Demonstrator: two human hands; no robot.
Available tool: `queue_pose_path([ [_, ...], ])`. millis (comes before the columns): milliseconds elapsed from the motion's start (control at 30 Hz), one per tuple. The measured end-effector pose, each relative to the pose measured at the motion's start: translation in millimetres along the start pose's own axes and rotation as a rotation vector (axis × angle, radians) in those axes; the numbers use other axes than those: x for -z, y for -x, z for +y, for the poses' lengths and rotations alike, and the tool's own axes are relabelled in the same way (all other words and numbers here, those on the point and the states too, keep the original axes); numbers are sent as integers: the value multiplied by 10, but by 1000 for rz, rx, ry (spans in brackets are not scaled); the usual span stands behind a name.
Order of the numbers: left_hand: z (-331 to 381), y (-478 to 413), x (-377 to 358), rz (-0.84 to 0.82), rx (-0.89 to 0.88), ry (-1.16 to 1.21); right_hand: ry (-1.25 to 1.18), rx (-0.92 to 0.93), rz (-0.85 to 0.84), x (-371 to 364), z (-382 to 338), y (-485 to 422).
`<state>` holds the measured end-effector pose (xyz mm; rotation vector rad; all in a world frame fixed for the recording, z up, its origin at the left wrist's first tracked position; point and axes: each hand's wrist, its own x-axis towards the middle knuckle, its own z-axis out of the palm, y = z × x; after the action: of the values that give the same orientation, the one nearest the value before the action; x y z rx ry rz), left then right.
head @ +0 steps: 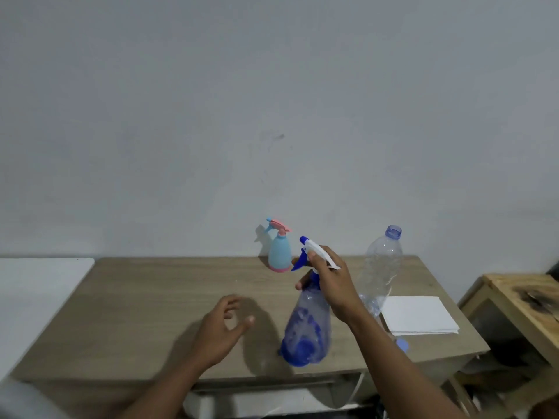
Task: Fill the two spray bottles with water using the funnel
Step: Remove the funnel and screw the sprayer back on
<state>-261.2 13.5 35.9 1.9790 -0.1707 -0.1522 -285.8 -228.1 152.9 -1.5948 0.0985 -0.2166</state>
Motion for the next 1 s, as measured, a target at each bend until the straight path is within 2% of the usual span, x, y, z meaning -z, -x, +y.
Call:
queue_pose_path([
  [100,-404,61,34,-13,177,-197,201,-152,-54,78,367,121],
  [167,-625,68,55,-104,268,-351,301,-258,-114,133,570,200],
  [333,-964,73,74,-264,360,-533,399,-375,-174,181,870,312],
  [533,-1043,54,71,-323,393,-640,502,-334,-192,125,900,309],
  [733,-1066,55,91,-311,371,-648,754,-426,-181,136,1087,229],
  [1000,-1052,93,31,-233,327,-689,664,-431,-52,231,1061,231],
])
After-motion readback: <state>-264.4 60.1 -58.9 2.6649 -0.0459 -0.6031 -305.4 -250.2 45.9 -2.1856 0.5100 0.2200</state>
